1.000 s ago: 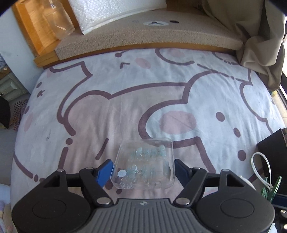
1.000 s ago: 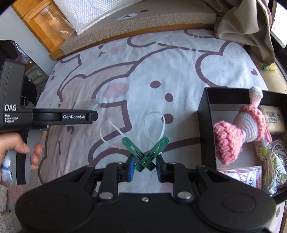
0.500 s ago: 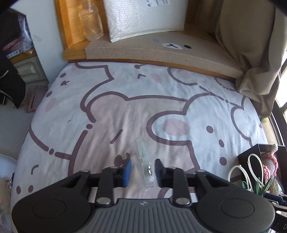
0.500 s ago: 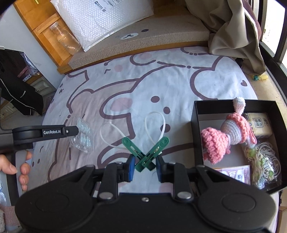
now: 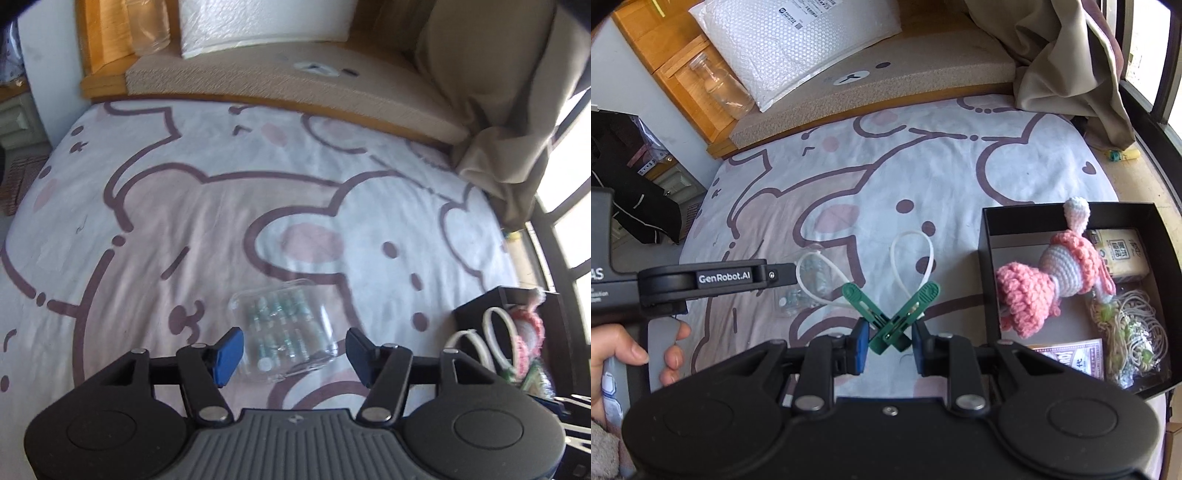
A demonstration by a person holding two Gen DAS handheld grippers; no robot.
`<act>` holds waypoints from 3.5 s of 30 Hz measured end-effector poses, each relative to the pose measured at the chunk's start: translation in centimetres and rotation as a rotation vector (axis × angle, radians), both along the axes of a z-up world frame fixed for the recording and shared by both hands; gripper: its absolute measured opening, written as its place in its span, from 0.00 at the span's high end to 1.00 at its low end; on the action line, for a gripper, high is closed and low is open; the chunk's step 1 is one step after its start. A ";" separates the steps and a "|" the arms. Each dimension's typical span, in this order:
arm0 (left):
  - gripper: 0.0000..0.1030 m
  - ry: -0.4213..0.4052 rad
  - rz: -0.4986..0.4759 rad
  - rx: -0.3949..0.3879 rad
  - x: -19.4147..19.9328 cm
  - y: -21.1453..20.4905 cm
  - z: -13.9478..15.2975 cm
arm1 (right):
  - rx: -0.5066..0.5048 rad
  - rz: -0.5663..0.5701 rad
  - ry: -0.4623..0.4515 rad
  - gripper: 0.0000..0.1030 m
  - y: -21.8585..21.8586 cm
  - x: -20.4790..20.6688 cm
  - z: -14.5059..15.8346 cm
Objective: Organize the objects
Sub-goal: 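Lift and carry the vial box and green clip with both tools toward the black box, then lower the vial box and green clip into the black box with both tools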
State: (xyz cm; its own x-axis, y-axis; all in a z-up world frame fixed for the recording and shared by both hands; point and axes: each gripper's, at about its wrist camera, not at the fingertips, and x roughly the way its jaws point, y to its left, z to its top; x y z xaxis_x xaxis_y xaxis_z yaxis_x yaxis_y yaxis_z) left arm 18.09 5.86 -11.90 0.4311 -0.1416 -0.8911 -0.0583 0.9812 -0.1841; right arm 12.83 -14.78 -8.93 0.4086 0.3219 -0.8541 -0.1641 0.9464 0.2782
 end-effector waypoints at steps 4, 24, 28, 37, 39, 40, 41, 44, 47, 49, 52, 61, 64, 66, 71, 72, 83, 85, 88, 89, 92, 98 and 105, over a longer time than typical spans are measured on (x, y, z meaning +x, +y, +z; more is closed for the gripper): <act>0.20 0.060 0.058 0.016 0.7 0.2 -1.7 | 0.014 0.003 0.002 0.76 -0.3 0.2 0.0; 0.18 0.112 0.196 0.131 3.2 -3.5 -4.8 | 0.013 -0.019 0.025 0.76 -2.6 1.2 -0.8; 0.25 0.119 0.150 0.153 3.1 -3.5 -4.6 | 0.017 -0.029 0.027 0.76 -2.8 1.4 -0.9; 0.28 0.091 0.150 0.077 2.3 -1.6 -3.2 | 0.016 -0.024 0.018 0.76 -2.3 1.4 -0.8; 0.28 0.071 0.137 0.076 1.9 -1.5 -2.5 | 0.017 -0.034 0.014 0.76 -2.4 1.3 -0.6; 0.28 0.062 0.131 0.076 1.7 -1.5 -2.1 | 0.019 -0.039 0.011 0.76 -2.5 1.3 -0.5; 0.28 0.052 0.125 0.075 1.5 -1.5 -1.7 | 0.022 -0.044 0.008 0.76 -2.6 1.2 -0.4; 0.28 0.031 0.115 0.072 0.8 -1.5 -0.7 | 0.028 -0.054 -0.001 0.76 -2.7 1.0 0.0; 0.28 0.003 0.107 0.084 0.0 -1.5 0.5 | 0.030 -0.058 -0.014 0.76 -2.8 0.5 0.5; 0.29 -0.019 0.097 0.098 -0.7 -1.7 1.3 | 0.031 -0.059 -0.025 0.76 -2.8 0.1 0.9; 0.29 -0.054 0.075 0.120 -1.9 -1.9 2.6 | 0.036 -0.063 -0.041 0.76 -2.9 -0.4 1.5; 0.29 -0.131 0.022 0.163 -5.5 -3.2 5.6 | 0.026 -0.080 -0.081 0.76 -3.9 -2.0 3.0; 0.29 -0.148 0.016 0.166 -6.5 -3.5 6.2 | 0.009 -0.076 -0.097 0.76 -4.1 -2.6 3.4; 0.28 -0.163 0.010 0.172 -7.3 -3.7 6.7 | -0.004 -0.072 -0.107 0.76 -4.1 -3.0 3.6; 0.28 -0.195 -0.005 0.180 -8.7 -4.3 7.7 | -0.026 -0.056 -0.128 0.76 -4.1 -4.0 4.1; 0.28 -0.200 -0.006 0.180 -9.0 -4.3 7.9 | -0.030 -0.052 -0.133 0.76 -4.0 -4.2 4.2; 0.28 -0.238 0.001 0.160 -10.6 -4.5 9.1 | -0.047 -0.004 -0.197 0.76 -4.0 -6.0 5.3; 0.28 -0.239 0.005 0.153 -10.8 -4.4 9.2 | -0.053 0.002 -0.204 0.76 -4.1 -6.1 5.5; 0.28 -0.237 0.014 0.137 -10.8 -4.3 9.3 | -0.063 0.009 -0.212 0.76 -4.2 -6.3 5.6; 0.28 -0.236 0.016 0.133 -10.8 -4.3 9.3 | -0.066 0.010 -0.213 0.76 -4.2 -6.3 5.6; 0.28 -0.234 0.014 0.131 -10.8 -4.7 9.3 | -0.071 0.012 -0.214 0.76 -4.3 -6.3 5.6; 0.28 -0.224 -0.017 0.132 -10.4 -6.3 9.0 | -0.078 -0.015 -0.206 0.76 -5.9 -6.1 5.6; 0.28 -0.218 -0.064 0.126 -9.9 -8.9 8.7 | -0.087 -0.064 -0.196 0.76 -8.7 -6.1 5.6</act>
